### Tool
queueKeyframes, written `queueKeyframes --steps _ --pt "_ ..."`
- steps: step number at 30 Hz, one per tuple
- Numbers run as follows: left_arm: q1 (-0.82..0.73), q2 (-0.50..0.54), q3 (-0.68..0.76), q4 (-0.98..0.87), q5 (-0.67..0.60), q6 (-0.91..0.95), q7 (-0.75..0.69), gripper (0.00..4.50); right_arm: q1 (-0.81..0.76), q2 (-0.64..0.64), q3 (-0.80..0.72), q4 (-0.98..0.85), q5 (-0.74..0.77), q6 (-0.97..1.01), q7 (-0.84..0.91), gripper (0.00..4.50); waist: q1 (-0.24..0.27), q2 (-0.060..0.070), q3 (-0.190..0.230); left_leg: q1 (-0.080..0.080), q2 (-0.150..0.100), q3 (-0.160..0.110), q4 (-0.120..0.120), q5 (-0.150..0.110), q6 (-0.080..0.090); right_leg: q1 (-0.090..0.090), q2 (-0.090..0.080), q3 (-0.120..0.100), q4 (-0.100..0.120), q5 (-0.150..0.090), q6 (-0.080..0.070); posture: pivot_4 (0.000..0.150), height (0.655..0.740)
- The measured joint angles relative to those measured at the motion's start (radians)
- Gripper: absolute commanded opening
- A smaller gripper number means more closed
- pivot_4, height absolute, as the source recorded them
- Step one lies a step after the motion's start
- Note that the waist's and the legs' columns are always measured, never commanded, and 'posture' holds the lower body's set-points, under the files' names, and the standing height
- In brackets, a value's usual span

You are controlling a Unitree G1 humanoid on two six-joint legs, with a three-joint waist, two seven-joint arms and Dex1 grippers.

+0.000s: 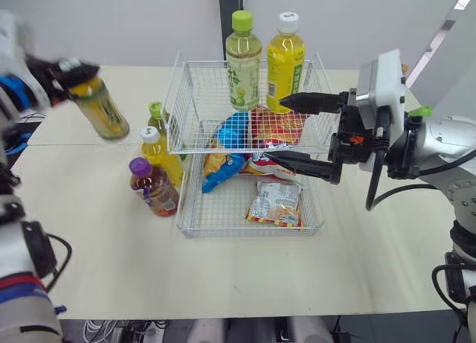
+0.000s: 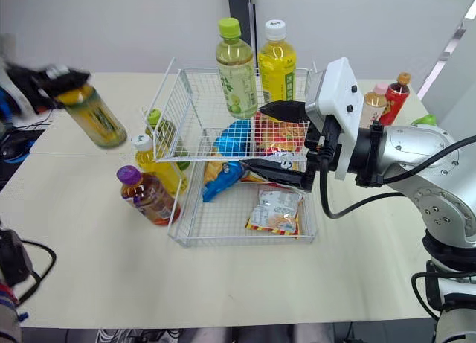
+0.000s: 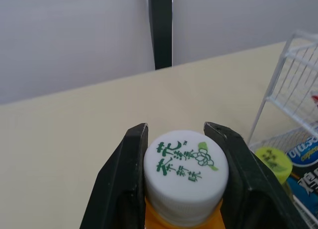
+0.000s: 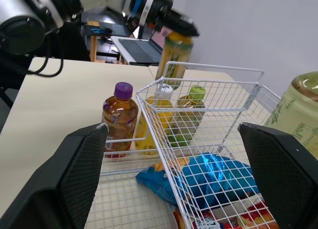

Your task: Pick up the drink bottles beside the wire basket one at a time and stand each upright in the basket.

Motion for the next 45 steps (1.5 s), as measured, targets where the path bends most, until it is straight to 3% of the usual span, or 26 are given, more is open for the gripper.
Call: queueKeyframes --steps 7,15,24,45 --pt "-0.483 -0.048 -0.204 0.210 0.092 0.086 -0.178 1.38 0.002 -0.043 -0.038 0.015 0.044 0.021 0.028 4.50 -0.002 -0.001 0.001 -0.001 -0.001 0.000 0.000 0.000 0.000 0.000 0.001 -0.001 -0.001 0.000 0.001 0.150 0.7400" --pt "-0.736 -0.211 -0.258 0.405 0.146 0.089 -0.266 1.38 0.003 -0.017 -0.028 0.011 0.042 0.027 -0.023 4.50 -0.025 0.000 0.002 -0.002 0.000 0.001 -0.001 0.000 0.000 -0.003 0.001 0.001 0.001 -0.001 0.001 0.150 0.7400" --pt "-0.686 -0.285 -0.290 0.467 0.201 0.014 -0.317 1.38 0.024 -0.016 -0.028 -0.008 0.047 0.041 -0.067 4.50 -0.028 0.000 0.002 -0.003 0.002 0.008 -0.001 0.000 0.000 -0.011 0.000 0.004 0.006 -0.001 0.001 0.150 0.7400" --pt "-0.572 -0.400 -0.216 0.559 0.209 -0.097 -0.219 1.38 0.026 -0.061 -0.070 0.005 0.061 0.050 -0.110 4.50 -0.024 0.000 0.002 -0.004 0.000 0.008 0.000 0.000 0.000 -0.011 -0.002 0.003 0.006 -0.001 0.001 0.150 0.7400"
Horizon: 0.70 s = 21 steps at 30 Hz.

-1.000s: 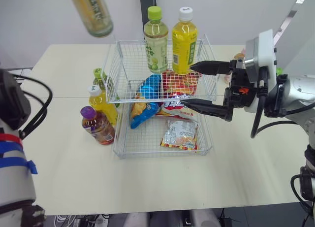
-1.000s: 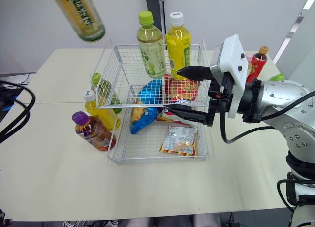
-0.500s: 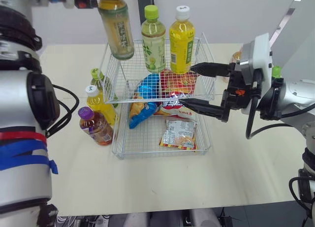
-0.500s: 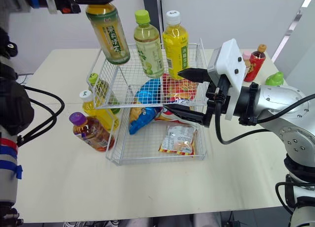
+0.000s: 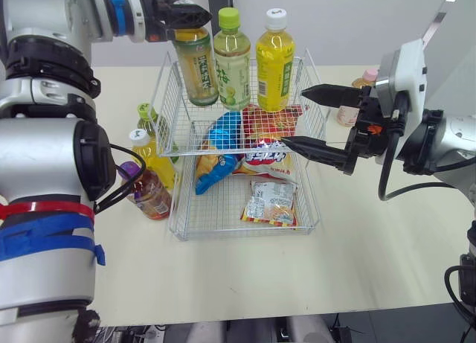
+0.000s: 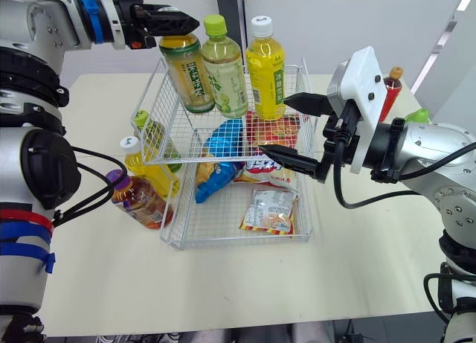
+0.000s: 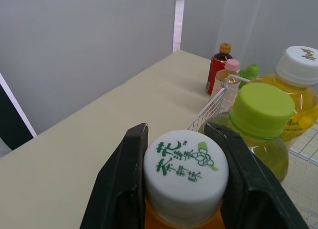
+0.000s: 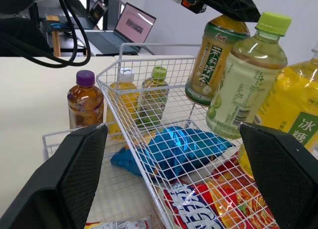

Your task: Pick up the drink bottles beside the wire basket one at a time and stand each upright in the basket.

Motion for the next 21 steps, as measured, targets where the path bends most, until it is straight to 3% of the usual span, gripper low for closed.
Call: queueKeyframes --steps 10,21 --pt "-0.002 0.011 0.027 -0.001 0.000 -0.015 -0.024 4.38 -0.010 -0.015 -0.007 0.006 -0.004 0.000 -0.011 4.50 -0.001 0.000 0.000 0.000 0.000 0.000 0.001 0.000 0.000 0.000 0.000 0.000 0.000 0.000 0.000 0.150 0.7400" --pt "0.020 0.197 0.032 -0.204 -0.010 0.076 -0.141 4.48 -0.015 -0.021 -0.003 0.048 -0.058 -0.028 0.025 4.50 -0.003 0.000 0.000 0.001 0.001 0.000 0.000 0.000 0.000 0.000 0.000 0.000 0.000 0.000 0.000 0.150 0.7400"
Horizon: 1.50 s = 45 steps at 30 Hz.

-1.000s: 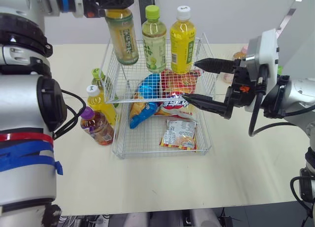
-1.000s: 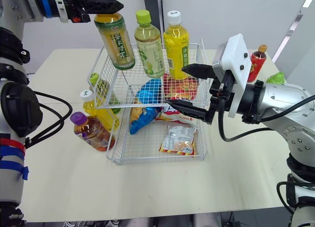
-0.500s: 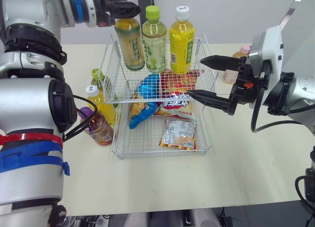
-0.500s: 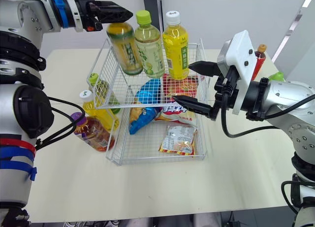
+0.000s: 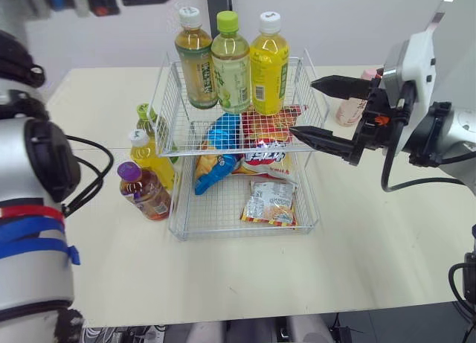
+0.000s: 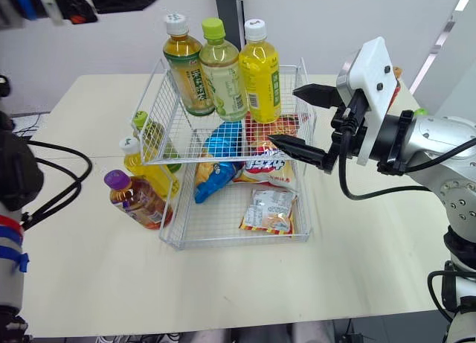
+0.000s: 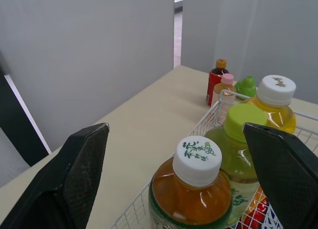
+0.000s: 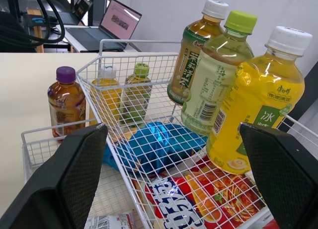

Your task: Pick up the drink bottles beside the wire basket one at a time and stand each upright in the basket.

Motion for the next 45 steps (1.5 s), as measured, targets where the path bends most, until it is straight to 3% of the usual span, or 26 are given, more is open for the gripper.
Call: queueKeyframes --steps 7,9,12,18,22,25,28,32,35,41,45 --pt "0.245 0.194 0.079 -0.326 -0.102 0.192 -0.041 4.48 -0.028 0.013 0.029 0.036 -0.042 -0.043 0.057 4.50 -0.004 0.000 0.000 0.001 0.001 0.000 0.000 0.000 0.000 0.000 0.001 0.002 0.000 0.000 0.000 0.150 0.7400" --pt "0.406 0.327 0.140 -0.478 -0.149 0.301 -0.064 4.48 -0.039 0.016 0.061 0.059 -0.078 -0.072 0.096 4.50 -0.021 0.001 0.000 0.002 0.003 -0.001 0.000 0.000 0.000 -0.001 0.002 0.006 0.001 0.000 0.000 0.150 0.7400" --pt "0.622 0.418 0.234 -0.640 -0.202 0.385 -0.079 4.48 -0.056 0.035 0.092 0.099 -0.122 -0.122 0.141 4.50 -0.024 0.001 0.000 0.003 0.005 0.000 0.000 0.000 0.000 -0.001 0.004 0.008 0.001 0.000 0.000 0.150 0.7400" --pt "1.069 0.444 0.514 -0.922 -0.311 0.538 -0.095 4.48 -0.084 0.084 0.156 0.113 -0.130 -0.178 0.279 4.50 -0.009 0.000 -0.001 0.004 0.010 0.002 0.001 0.000 0.000 0.000 0.009 0.010 0.000 0.002 -0.003 0.150 0.7400" --pt "1.455 0.335 0.825 -1.185 -0.333 0.637 -0.108 4.48 0.027 0.021 0.105 0.114 -0.040 -0.198 0.484 4.50 0.004 0.001 -0.001 0.004 0.012 0.005 -0.001 -0.001 0.000 0.000 0.009 0.013 -0.002 0.001 -0.004 0.150 0.7400" --pt "1.611 0.209 0.967 -1.305 -0.359 0.673 -0.086 4.48 0.044 0.011 0.082 0.133 -0.029 -0.225 0.553 4.50 0.007 0.001 -0.001 0.007 0.015 0.008 0.000 0.000 0.000 0.001 0.009 0.015 -0.001 0.003 -0.007 0.150 0.7400" --pt "1.670 0.096 1.029 -1.433 -0.401 0.693 -0.017 4.48 0.042 0.032 0.084 0.131 -0.026 -0.240 0.567 4.50 0.011 0.000 -0.001 0.013 0.016 0.011 -0.001 0.000 -0.001 0.005 0.010 0.017 -0.001 0.004 -0.007 0.150 0.7400" --pt "1.682 -0.020 1.036 -1.546 -0.457 0.716 0.106 4.48 0.043 0.042 0.088 0.125 -0.027 -0.244 0.567 4.50 0.028 0.000 -0.001 0.022 0.016 0.012 -0.001 -0.001 -0.001 0.016 0.010 0.017 -0.004 0.004 -0.007 0.150 0.7400" --pt "1.615 -0.167 1.019 -1.645 -0.483 0.725 0.267 4.48 0.046 0.045 0.089 0.121 -0.028 -0.244 0.564 4.50 0.039 0.000 -0.002 0.021 0.016 0.012 -0.001 -0.001 -0.001 0.018 0.010 0.017 -0.008 0.005 -0.005 0.150 0.7400" --pt "1.520 -0.375 0.845 -1.803 -0.471 0.701 0.596 4.48 0.054 0.045 0.086 0.110 -0.028 -0.243 0.560 4.50 0.041 -0.002 -0.004 0.022 0.015 0.015 0.000 -0.001 -0.001 0.018 0.011 0.019 -0.010 0.009 -0.003 0.150 0.7400" --pt "1.495 -0.431 0.717 -1.828 -0.410 0.645 0.786 4.48 0.056 0.045 0.086 0.107 -0.028 -0.243 0.558 4.50 0.041 -0.002 -0.004 0.022 0.015 0.016 -0.001 -0.001 -0.001 0.017 0.012 0.019 -0.010 0.010 -0.003 0.150 0.7400"
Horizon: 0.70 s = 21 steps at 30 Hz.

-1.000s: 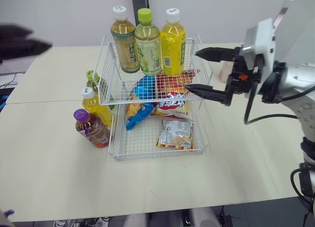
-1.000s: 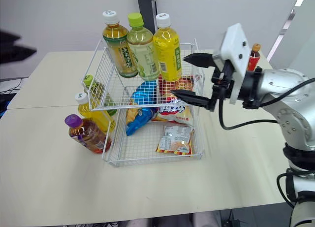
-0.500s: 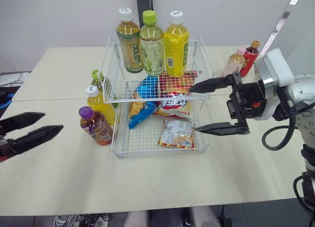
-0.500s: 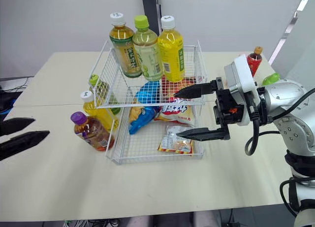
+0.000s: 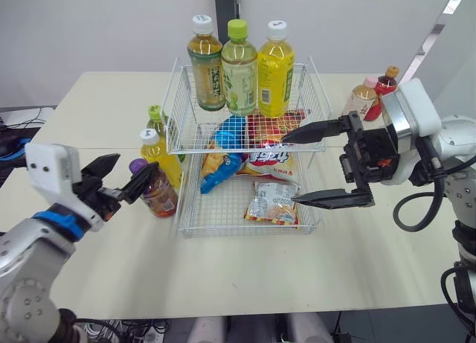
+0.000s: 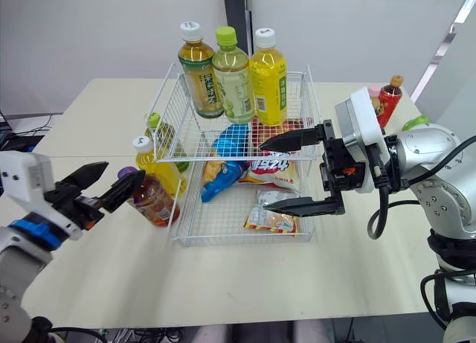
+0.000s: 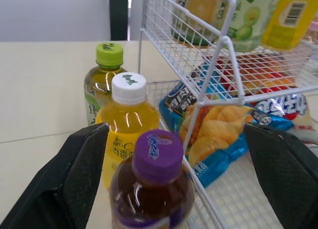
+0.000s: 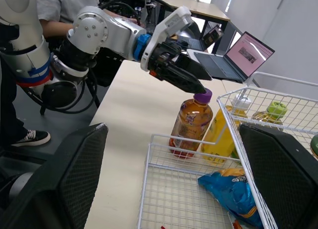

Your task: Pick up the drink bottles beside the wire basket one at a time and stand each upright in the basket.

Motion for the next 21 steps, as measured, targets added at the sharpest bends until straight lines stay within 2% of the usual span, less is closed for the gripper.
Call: queueKeyframes --steps 4,11,14,21 --pt "0.002 0.004 -0.085 0.001 0.050 -0.043 0.112 4.48 0.000 0.000 0.000 0.000 -0.001 0.000 0.000 4.50 0.000 0.000 0.000 0.000 0.000 0.000 0.000 0.000 0.000 0.000 0.001 0.000 0.000 0.000 0.000 0.150 0.7400" --pt "0.025 -0.008 -0.176 0.002 0.056 -0.064 0.206 4.48 0.000 0.000 0.000 0.001 -0.004 0.000 0.000 4.50 0.001 0.000 0.000 -0.001 0.000 0.001 0.000 0.000 0.000 0.000 0.001 0.000 -0.002 0.000 0.000 0.150 0.7400" --pt "0.052 -0.005 -0.196 0.004 0.063 -0.083 0.227 3.90 0.000 0.000 0.000 0.001 -0.007 -0.001 0.000 4.50 0.001 0.000 0.000 -0.001 0.000 0.000 -0.001 0.000 0.000 0.000 0.001 0.000 -0.002 0.000 0.000 0.150 0.7400" --pt "0.072 -0.008 -0.229 0.007 0.061 -0.102 0.260 1.62 0.001 0.000 0.000 0.001 -0.026 -0.001 0.000 4.50 0.002 0.000 0.000 -0.002 0.000 0.001 -0.001 0.000 0.000 0.001 0.001 0.000 -0.007 0.000 0.001 0.150 0.7400"
